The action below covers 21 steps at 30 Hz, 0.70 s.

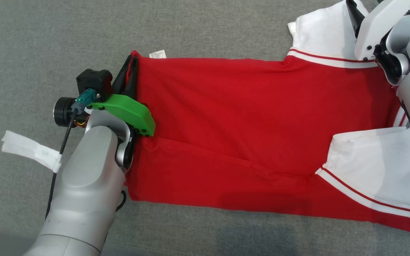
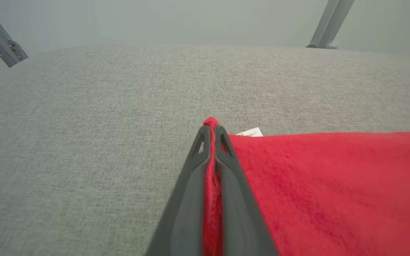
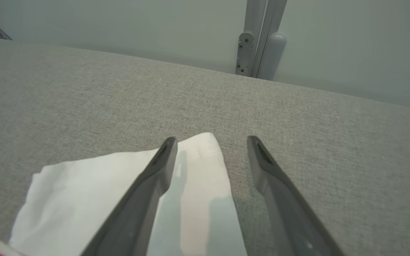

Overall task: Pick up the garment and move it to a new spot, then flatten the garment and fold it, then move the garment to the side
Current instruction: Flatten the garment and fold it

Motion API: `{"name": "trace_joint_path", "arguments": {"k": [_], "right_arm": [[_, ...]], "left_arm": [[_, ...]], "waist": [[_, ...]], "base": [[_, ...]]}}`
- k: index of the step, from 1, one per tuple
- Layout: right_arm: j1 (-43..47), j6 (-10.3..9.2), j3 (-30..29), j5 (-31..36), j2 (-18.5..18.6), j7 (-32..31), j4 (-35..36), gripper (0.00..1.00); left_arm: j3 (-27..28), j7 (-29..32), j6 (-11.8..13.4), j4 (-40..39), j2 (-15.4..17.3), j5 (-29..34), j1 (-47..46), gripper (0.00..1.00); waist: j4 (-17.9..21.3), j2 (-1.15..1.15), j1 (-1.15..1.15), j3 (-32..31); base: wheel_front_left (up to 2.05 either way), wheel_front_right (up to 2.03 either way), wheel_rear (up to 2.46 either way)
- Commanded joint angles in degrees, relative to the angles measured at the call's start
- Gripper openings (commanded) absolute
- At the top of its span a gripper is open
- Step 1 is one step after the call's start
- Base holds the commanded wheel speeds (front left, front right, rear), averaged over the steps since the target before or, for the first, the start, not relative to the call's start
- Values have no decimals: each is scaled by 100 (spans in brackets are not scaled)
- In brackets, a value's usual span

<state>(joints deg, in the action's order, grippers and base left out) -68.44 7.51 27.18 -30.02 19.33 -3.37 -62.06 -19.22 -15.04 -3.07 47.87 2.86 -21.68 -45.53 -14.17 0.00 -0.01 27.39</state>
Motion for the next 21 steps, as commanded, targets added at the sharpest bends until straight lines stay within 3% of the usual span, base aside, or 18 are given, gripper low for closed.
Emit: {"name": "trace_joint_path", "arguments": {"k": [1,7,8,10,21], "right_arm": [[-98,-5,25,71,39,-67,-145,100],[-192,-3,184,92,-5,-264,-524,100],[-189,-1,217,89,3,-265,-551,56],[-202,-2,243,90,62,-216,-624,0],[-752,-9,-164,342,201,1291,-934,0]], "left_arm": [[-109,-12,82,-74,12,-110,43,0],[-509,-13,282,-269,14,-463,37,0],[-541,-13,316,-284,14,-494,23,0],[-565,-13,369,-304,15,-540,8,0],[-65,-13,413,-609,84,-91,-167,0]], "waist": [[-266,0,1,259],[-353,0,1,331],[-352,0,1,338],[-338,0,1,337],[-52,0,1,204]], "base": [[0,0,0],[0,0,0],[0,0,0],[0,0,0],[0,0,0]]}}
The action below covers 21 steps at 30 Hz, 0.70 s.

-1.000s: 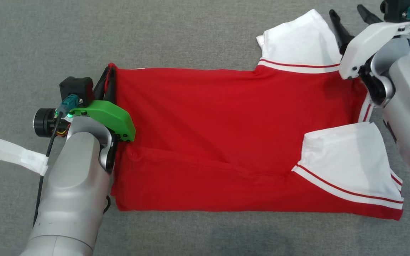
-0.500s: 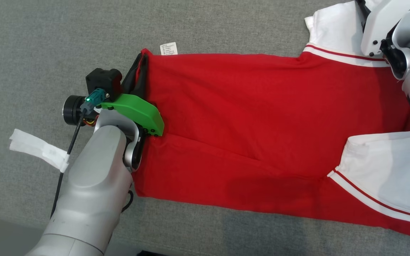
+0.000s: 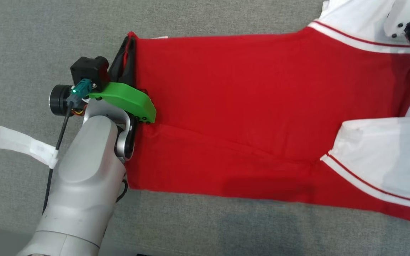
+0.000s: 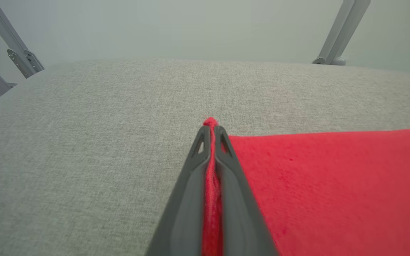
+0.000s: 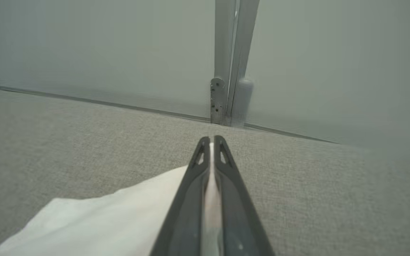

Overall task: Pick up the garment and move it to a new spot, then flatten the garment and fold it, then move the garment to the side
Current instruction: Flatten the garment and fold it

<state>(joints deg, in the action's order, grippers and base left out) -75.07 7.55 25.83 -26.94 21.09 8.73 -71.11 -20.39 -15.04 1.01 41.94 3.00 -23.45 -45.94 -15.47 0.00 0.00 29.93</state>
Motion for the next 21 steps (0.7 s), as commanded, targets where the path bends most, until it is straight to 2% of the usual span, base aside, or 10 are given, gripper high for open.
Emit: {"name": "trace_joint_path", "arguments": {"k": [1,9,14,21], "right_arm": [[-117,-13,-91,26,11,207,-46,0],[168,-13,-270,-134,-208,607,85,0],[787,-12,-165,-545,-360,648,809,0],[2132,-11,-44,-1140,-230,648,2111,0]], "left_arm": [[98,-13,-16,-5,80,112,-137,0],[393,-13,-251,137,204,340,-60,0],[559,-14,-404,253,295,439,311,0],[872,-14,-454,209,373,507,1080,0]], "waist": [[114,0,0,-68],[486,0,0,-429],[749,0,0,-713],[1063,0,0,-1222]], "base": [[0,0,0],[0,0,0],[0,0,0],[0,0,0]]}}
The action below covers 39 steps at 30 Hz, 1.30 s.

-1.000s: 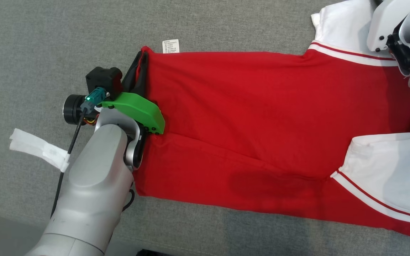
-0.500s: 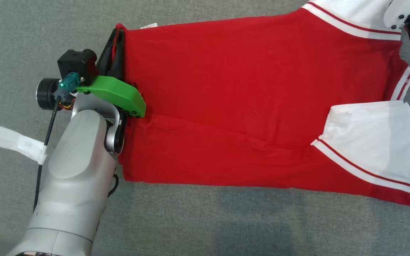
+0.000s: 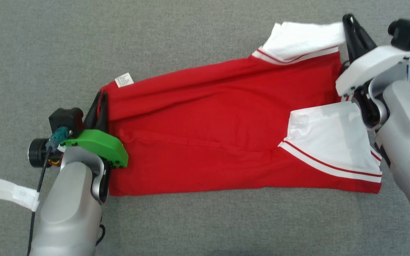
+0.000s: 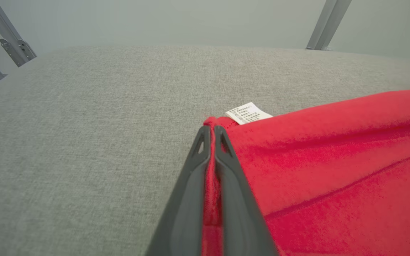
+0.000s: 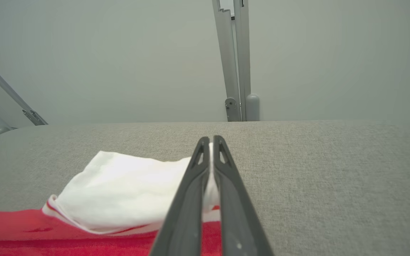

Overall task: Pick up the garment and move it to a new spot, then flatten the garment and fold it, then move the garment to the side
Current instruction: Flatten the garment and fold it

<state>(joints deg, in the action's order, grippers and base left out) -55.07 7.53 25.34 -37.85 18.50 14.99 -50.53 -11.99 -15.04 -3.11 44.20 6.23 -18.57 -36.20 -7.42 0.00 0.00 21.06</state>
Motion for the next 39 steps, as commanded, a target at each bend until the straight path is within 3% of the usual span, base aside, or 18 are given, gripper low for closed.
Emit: {"name": "trace_joint_path", "arguments": {"k": [1,7,13,21,24,25,26,27,28,34,39], "right_arm": [[318,-9,-5,-117,53,22,183,0],[1672,-9,-234,-522,109,23,908,0],[2719,-9,-472,-730,-65,24,1314,0],[3232,-9,-621,-753,-253,24,1295,0],[3299,-9,-602,-671,-308,24,1223,0],[3304,-9,-586,-626,-316,24,1190,0],[3302,-9,-602,-587,-312,24,1147,19],[3285,-9,-612,-498,-292,23,1063,54],[3258,-9,-634,-439,-281,23,1006,100],[3082,-7,-957,62,-295,24,1057,100],[2963,-7,-971,415,-363,-35,846,100]], "left_arm": [[65,-14,-51,-12,43,23,212,0],[341,-14,-32,-43,-48,23,860,0],[525,-14,-64,-300,-151,193,1497,0],[714,-14,-13,-680,-257,354,1982,0],[759,-13,13,-749,-271,442,2111,49],[759,-14,21,-795,-280,484,2155,80],[768,-14,43,-839,-284,524,2185,100],[798,-13,84,-900,-284,581,2235,100],[826,-13,121,-982,-286,637,2280,100],[967,-13,355,-1514,-321,771,2682,100],[717,-12,511,-1759,-324,572,2936,100]], "waist": [[284,0,0,-406],[376,0,0,-813],[463,0,0,-1149],[445,0,0,-1312],[437,0,0,-1313],[431,0,0,-1309],[425,0,0,-1301],[417,0,0,-1293],[409,0,0,-1290],[355,0,0,-1279],[237,0,0,-1278]], "base": [[0,0,0],[0,0,0],[0,0,0],[0,0,0],[0,0,0],[0,0,0],[0,0,0],[0,0,0],[0,0,0],[0,0,0],[0,0,0]]}}
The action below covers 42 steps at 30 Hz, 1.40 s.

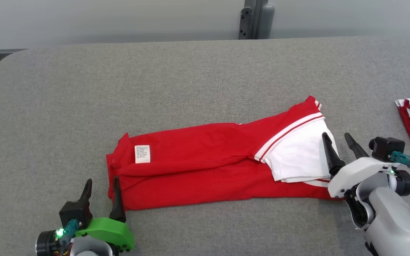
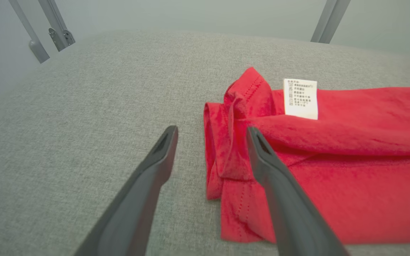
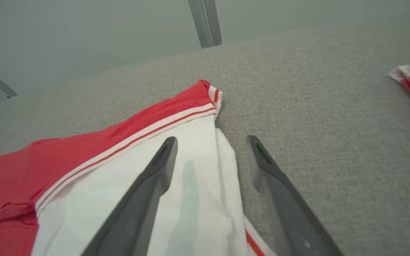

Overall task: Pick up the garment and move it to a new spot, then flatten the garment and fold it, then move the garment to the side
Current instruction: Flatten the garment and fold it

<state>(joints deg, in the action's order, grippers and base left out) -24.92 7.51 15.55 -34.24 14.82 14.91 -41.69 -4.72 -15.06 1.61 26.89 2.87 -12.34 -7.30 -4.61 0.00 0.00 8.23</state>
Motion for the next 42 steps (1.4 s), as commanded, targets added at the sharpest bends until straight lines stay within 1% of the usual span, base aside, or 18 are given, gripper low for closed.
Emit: {"name": "trace_joint_path", "arguments": {"k": [1,4,11,18,19,20,21,22,23,28,34,38,42], "right_arm": [[-92,-5,39,86,2,-65,-113,100],[-207,-5,127,137,-24,-234,-373,100],[-284,-5,341,-48,-95,-745,-994,100],[-168,18,708,-516,-247,-1153,-1102,100],[-156,20,776,-585,-247,-1197,-1085,73],[-155,20,812,-634,-235,-1202,-1076,55],[-157,20,863,-687,-223,-1229,-1067,27],[-157,20,899,-729,-211,-1237,-1069,7],[-160,20,924,-770,-181,-1196,-1078,0],[-330,-10,811,-891,-30,-792,-1216,0],[-584,-23,452,-933,148,-184,-1532,0],[-698,-14,234,-885,173,-21,-1669,0],[-709,-9,37,-804,190,33,-1630,0]], "left_arm": [[-62,-10,48,-42,13,-64,51,100],[-211,-8,100,-80,13,-76,5,100],[-378,-5,171,-119,13,-177,-92,100],[-394,-5,206,-154,11,-240,-74,100],[-394,-5,209,-157,11,-248,-76,100],[-392,-5,210,-156,12,-249,-78,100],[-390,-5,211,-153,11,-251,-82,100],[-384,-5,208,-147,11,-254,-93,100],[-378,-5,203,-140,12,-261,-105,100],[-385,-5,178,-130,11,-275,-130,100],[-404,-5,167,-87,10,-259,-135,100],[-423,-5,163,-63,11,-277,-132,100],[-422,-5,148,-48,12,-244,-137,100]], "waist": [[-76,0,0,11],[-187,0,0,44],[-389,0,0,123],[-461,0,0,182],[-465,0,0,186],[-466,0,0,190],[-466,0,0,193],[-467,0,0,195],[-468,0,0,197],[-456,0,0,204],[-338,0,0,170],[-177,0,0,119],[14,0,0,67]], "base": [[0,0,0],[0,0,0],[0,0,0],[0,0,0],[0,0,0],[0,0,0],[0,0,0],[0,0,0],[0,0,0],[0,0,0],[0,0,0],[0,0,0],[0,0,0]]}}
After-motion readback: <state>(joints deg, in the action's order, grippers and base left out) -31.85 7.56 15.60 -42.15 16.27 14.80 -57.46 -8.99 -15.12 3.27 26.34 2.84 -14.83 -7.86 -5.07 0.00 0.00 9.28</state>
